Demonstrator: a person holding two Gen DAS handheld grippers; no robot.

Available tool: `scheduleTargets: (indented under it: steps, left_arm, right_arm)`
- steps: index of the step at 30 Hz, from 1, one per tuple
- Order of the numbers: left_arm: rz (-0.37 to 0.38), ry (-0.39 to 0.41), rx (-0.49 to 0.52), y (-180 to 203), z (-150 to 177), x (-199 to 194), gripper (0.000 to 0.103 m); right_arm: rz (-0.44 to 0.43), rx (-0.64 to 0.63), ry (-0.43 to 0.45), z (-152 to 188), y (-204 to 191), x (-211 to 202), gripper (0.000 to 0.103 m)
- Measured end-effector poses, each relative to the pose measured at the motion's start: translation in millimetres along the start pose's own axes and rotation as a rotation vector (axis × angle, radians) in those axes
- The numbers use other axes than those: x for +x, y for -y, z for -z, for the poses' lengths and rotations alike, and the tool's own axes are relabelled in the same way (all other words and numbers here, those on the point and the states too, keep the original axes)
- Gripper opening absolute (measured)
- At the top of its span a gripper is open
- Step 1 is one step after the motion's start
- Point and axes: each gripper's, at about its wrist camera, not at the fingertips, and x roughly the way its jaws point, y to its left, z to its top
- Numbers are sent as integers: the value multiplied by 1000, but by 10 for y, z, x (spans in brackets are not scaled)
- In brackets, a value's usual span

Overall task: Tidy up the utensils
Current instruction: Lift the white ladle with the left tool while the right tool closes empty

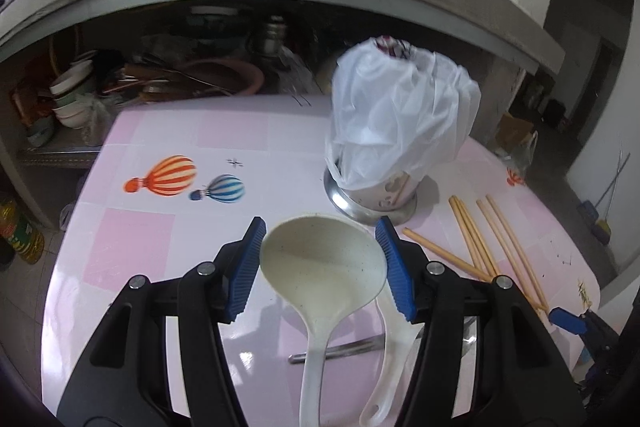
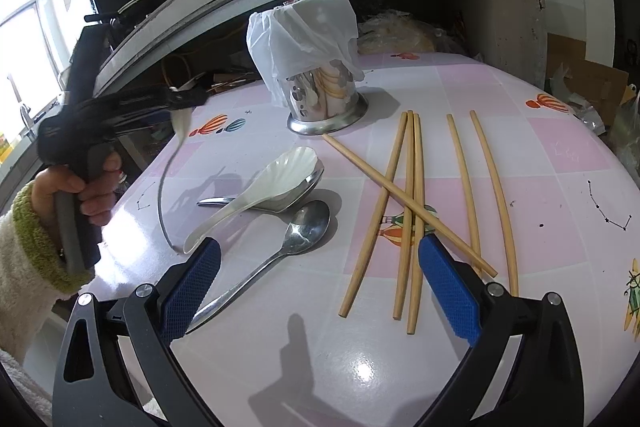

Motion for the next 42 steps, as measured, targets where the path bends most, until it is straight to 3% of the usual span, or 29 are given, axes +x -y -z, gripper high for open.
scheduleTargets:
  steps: [6, 19, 28, 35, 42]
  left_arm:
    - [-16, 62, -39, -51, 57, -303, 54]
    - [-31, 128, -100, -194, 217, -674, 54]
    - [-42, 158, -127, -217, 274, -794, 54]
    - [-48, 175, -122, -200, 308, -871, 54]
    - [-29, 181, -146, -235, 335, -911, 54]
  right_arm:
    - [-28, 18, -8, -33, 44, 31, 96]
    - [-92, 67, -62, -187, 89, 329, 72]
    - [-184, 102, -73, -552, 143, 416, 72]
    - [-260, 160, -158, -835, 174, 682, 72]
    - [-272, 143, -338, -989, 226, 1254, 69]
